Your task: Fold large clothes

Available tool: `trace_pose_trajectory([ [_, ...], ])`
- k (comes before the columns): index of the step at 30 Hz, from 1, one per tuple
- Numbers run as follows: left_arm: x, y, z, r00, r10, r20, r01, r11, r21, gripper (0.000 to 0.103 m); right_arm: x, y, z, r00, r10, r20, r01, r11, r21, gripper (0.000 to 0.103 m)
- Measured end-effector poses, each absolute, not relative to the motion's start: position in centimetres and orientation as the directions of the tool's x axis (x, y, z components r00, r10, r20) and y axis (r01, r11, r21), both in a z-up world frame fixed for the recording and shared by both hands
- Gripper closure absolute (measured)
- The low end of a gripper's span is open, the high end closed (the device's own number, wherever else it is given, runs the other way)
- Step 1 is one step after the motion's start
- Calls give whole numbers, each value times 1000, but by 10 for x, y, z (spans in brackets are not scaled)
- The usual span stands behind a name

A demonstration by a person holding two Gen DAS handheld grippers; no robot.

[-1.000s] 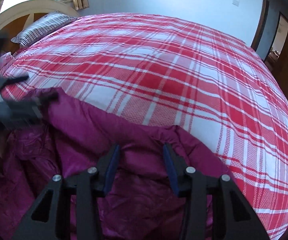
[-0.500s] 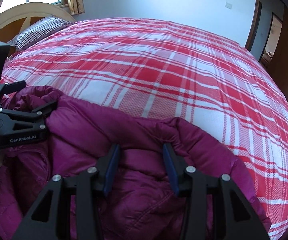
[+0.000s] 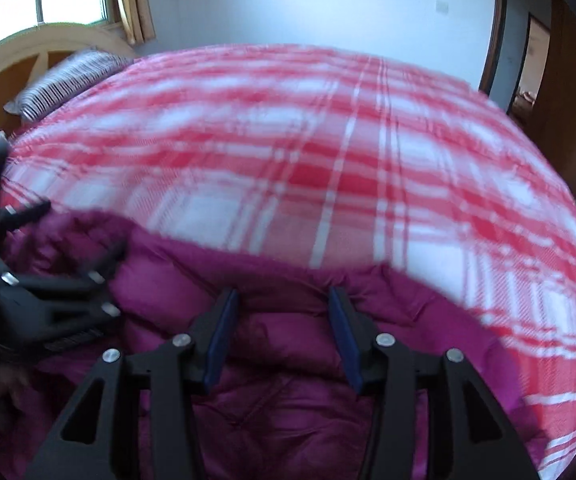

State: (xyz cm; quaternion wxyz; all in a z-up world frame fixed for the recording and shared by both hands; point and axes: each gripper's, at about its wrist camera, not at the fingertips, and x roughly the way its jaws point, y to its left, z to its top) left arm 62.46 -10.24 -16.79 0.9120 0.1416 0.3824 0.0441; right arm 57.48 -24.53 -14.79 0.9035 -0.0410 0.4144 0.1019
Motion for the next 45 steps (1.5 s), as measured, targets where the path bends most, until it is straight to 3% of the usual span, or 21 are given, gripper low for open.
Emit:
trace_pose_trajectory([
  [26,625,-105,-170,706,198,-680,27,952,305,1,576,-241,-156,625,115,-772,-216,976,-30,52],
  [37,621,-113,-165,725,237,-647,21,931,364,1,576,-245,-156,628,131,-767,-214,977,-8,52],
  [42,612,-118,-142,781,145,-608,60,951,304,1,576,-246,-157,631,139,-763,-213,977,1,52],
  [45,617,-132,-152,744,115,-658,147,932,330,1,576,-247,-157,631,147,-762,-214,977,12,52],
])
